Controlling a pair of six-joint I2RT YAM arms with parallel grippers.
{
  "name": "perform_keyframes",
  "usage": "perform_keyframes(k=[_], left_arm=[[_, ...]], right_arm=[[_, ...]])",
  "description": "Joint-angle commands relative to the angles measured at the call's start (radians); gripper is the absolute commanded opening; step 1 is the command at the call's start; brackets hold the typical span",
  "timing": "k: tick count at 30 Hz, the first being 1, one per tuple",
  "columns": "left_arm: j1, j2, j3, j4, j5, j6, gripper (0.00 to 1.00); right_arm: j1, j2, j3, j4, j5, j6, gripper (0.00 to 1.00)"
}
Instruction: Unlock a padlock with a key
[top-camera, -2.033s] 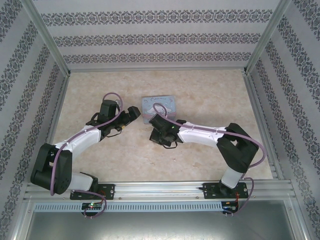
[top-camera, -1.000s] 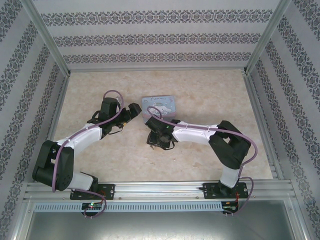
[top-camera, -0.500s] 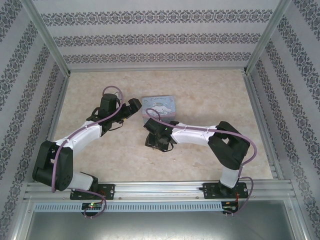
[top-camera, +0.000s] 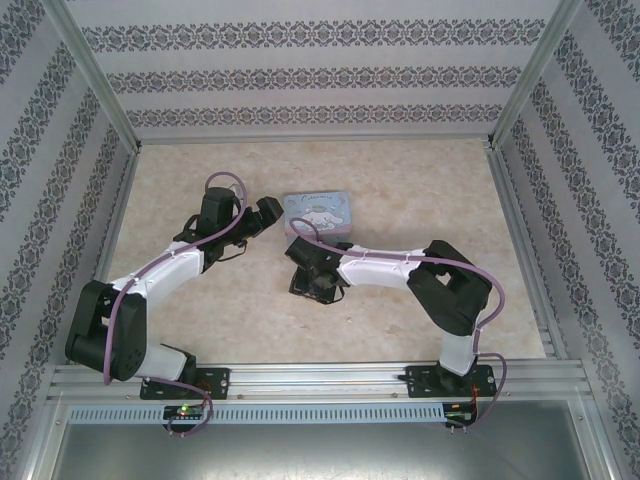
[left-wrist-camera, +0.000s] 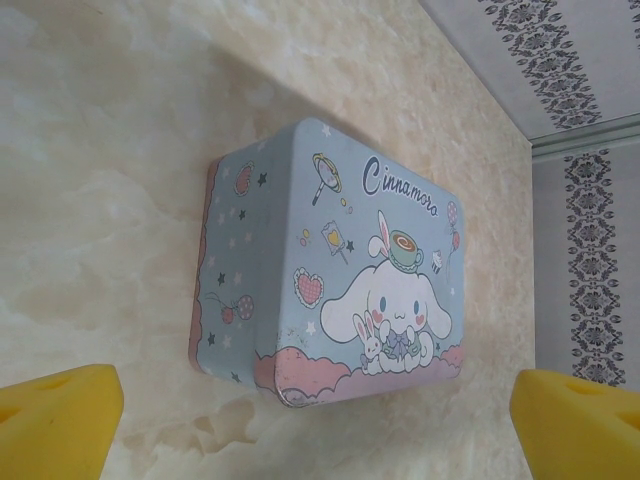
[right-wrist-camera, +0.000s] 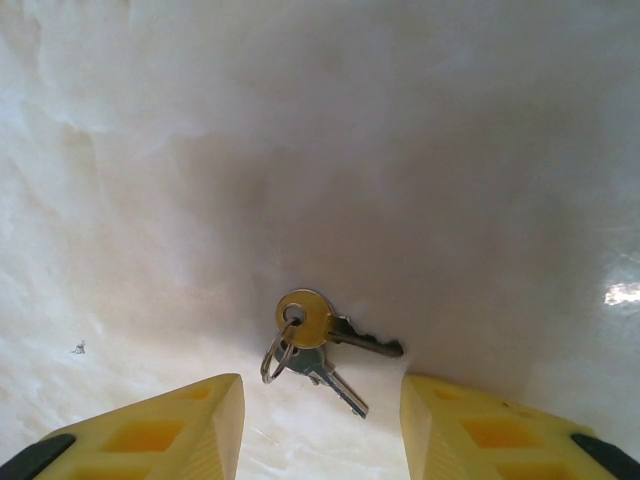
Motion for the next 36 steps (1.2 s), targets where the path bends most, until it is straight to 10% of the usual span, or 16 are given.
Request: perform_keyframes(k=[1, 36], left_arm=[[-0.008, 0.011, 0.023, -0.004, -0.011, 0.018, 0.99], [0.003, -0.015, -0.005, 0.048, -0.016, -0.016, 0.99]], right_arm=[[-0.017, 0.036, 0.035, 0.002, 0.005, -0.006, 0.46], [0.045, 0.124, 0.215, -0.236, 0.109, -0.088, 0.43]])
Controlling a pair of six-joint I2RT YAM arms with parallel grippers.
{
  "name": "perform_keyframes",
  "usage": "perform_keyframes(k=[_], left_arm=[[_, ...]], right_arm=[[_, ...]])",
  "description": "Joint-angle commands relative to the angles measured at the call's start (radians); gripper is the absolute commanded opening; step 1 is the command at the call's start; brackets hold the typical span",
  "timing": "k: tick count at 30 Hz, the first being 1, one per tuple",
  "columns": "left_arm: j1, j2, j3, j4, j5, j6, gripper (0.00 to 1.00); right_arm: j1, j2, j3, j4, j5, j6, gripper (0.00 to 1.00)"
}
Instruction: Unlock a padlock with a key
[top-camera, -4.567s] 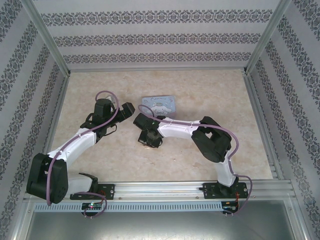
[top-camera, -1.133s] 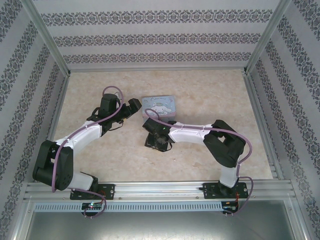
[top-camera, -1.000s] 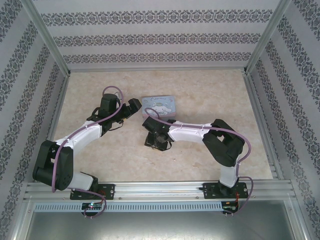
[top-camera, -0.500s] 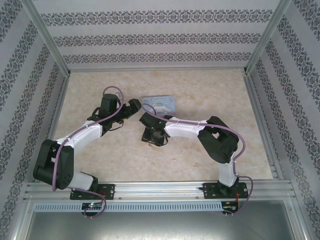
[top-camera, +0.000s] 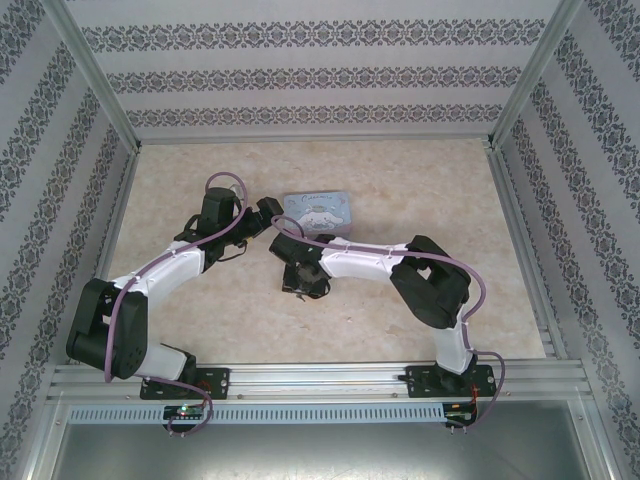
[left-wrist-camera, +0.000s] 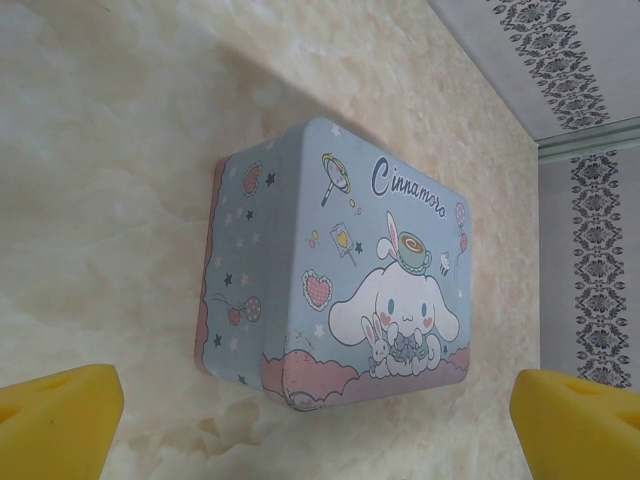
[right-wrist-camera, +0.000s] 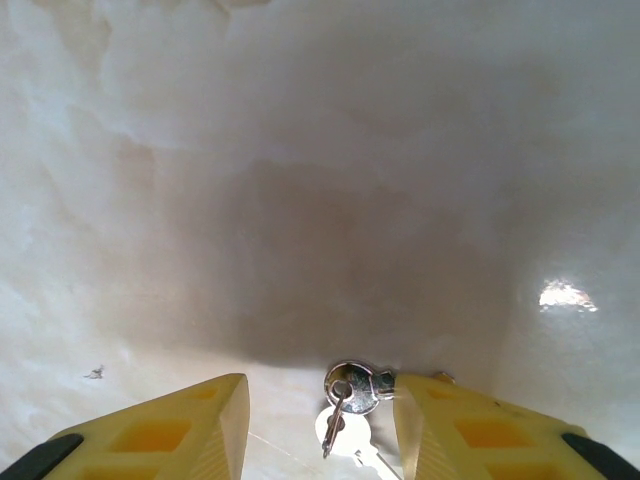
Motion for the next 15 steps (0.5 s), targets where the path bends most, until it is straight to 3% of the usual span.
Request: perform_keyframes(k=[1, 15], left_arm=[[0.004, -0.024, -0.006, 0.049, -0.01, -0.016, 0.99], [0.011, -0.02, -0.012, 0.066, -0.006, -0.019, 0.99]], right_arm=[[0.015, 0.001, 0.015, -0.066, 0.054, -0.007, 0.43], [0.045, -0.043, 0.03, -0.104, 0.109, 0.03, 0.45]])
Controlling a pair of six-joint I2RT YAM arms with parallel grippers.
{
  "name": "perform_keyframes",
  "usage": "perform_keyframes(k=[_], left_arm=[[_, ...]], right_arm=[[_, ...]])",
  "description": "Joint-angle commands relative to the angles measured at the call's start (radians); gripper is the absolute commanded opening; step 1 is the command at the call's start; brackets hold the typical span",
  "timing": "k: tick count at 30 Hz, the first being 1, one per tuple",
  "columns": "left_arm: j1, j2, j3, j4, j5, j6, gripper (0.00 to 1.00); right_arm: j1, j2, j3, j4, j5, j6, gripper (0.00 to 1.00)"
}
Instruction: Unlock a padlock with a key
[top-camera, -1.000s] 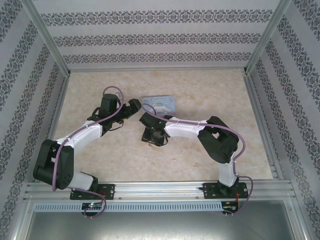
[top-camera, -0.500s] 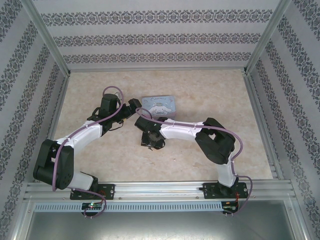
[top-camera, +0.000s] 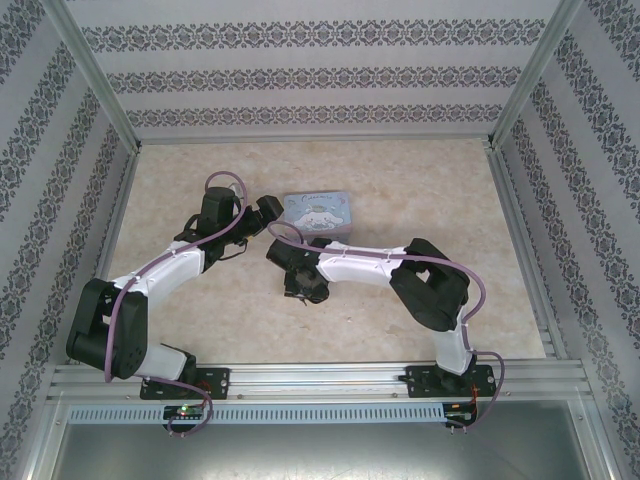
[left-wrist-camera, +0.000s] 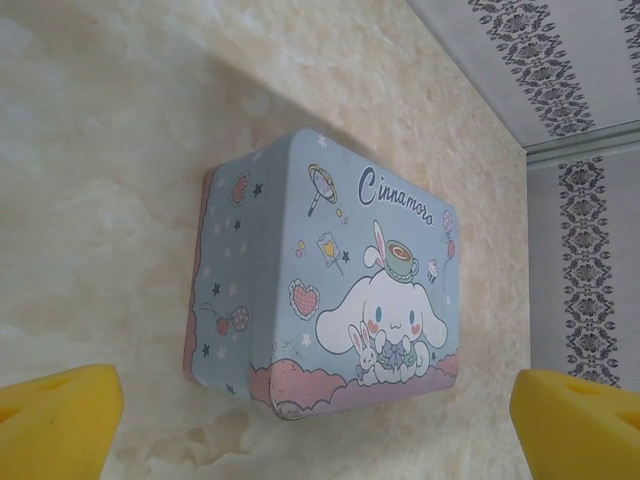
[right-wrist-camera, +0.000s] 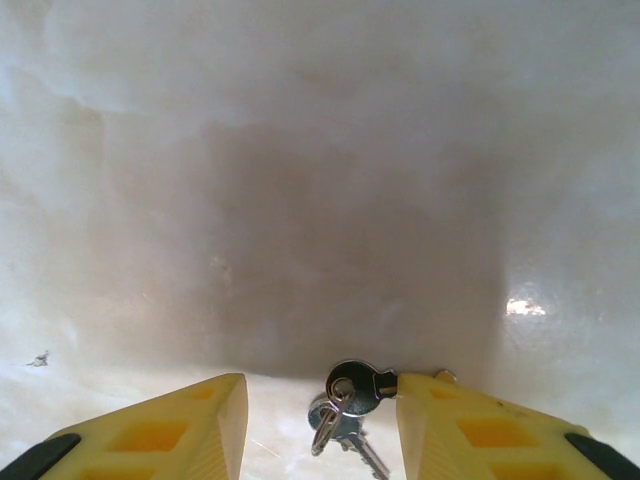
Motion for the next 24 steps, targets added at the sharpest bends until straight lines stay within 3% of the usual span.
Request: perform_keyframes(k=[1, 24], left_arm=[[0.011, -0.02, -0.013, 0.041, -0.007, -0.012, 0.99], [0.024, -0.024, -0.022, 0.051, 0.0, -0.011, 0.99]], right_arm=[[0.011, -0.037, 0.031, -0.051, 0.043, 0.024, 0.45], [0.027, -0.015, 0.017, -0.053, 0.026, 0.075, 0.43]])
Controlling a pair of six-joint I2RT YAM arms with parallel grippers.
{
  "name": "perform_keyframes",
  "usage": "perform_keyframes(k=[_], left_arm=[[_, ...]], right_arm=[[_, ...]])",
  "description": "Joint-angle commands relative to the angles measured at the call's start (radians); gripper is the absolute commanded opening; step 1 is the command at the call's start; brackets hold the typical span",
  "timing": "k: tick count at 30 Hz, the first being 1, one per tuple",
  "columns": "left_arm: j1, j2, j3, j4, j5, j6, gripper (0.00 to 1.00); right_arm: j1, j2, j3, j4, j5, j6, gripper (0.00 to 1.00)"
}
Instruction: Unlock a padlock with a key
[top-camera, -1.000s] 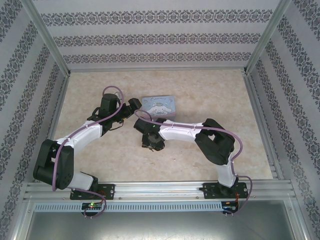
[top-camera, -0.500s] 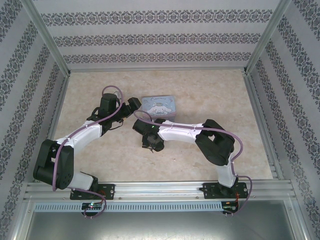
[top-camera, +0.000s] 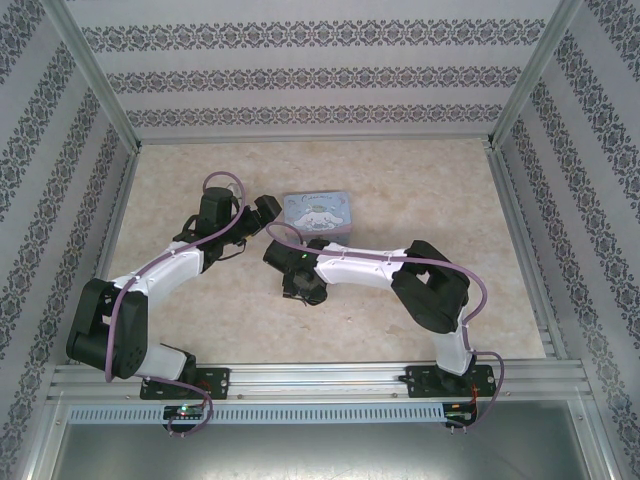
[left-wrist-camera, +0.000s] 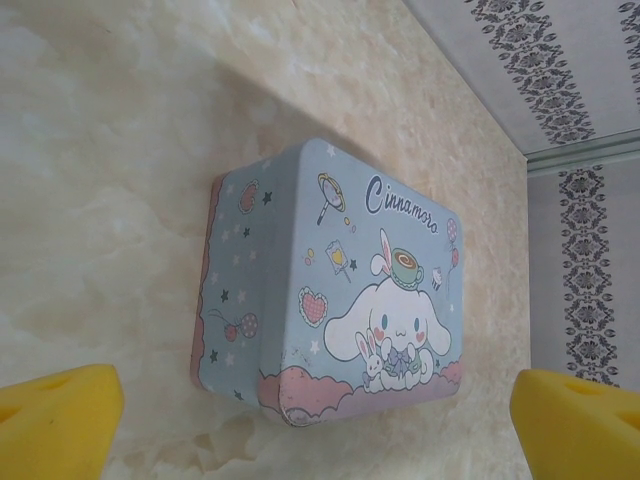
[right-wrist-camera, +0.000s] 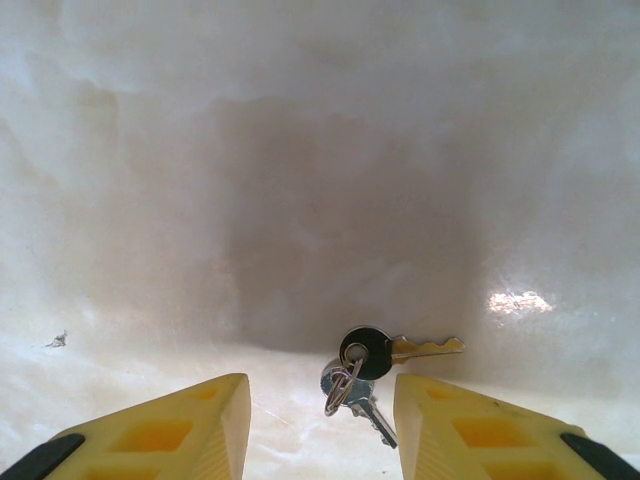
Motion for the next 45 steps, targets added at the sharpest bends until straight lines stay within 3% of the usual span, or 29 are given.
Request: perform_keyframes(k=[1, 30, 39, 45], left_arm=[[0.011, -0.024, -0.012, 0.038, 0.0, -0.008, 0.99], [0.021, -0.024, -0.032, 0.055, -0.001, -0.017, 0.99], [0.021, -0.036, -0.05, 0.057, -0.002, -0.026, 0.99], [0.022, -0.044, -0.057, 0.047, 0.002, -0.031, 0.99]], right_arm=[[0.003, -0.002, 0.001, -0.025, 0.006, 0.023, 0.43], [-0.04, 0.131, 0.076, -0.085, -0.016, 0.017, 0.37], [-0.048, 0.169, 0.101, -0.102, 0.0, 0.006, 0.24], [-0.048, 0.138, 0.057, -0.059, -0.002, 0.0, 0.02]])
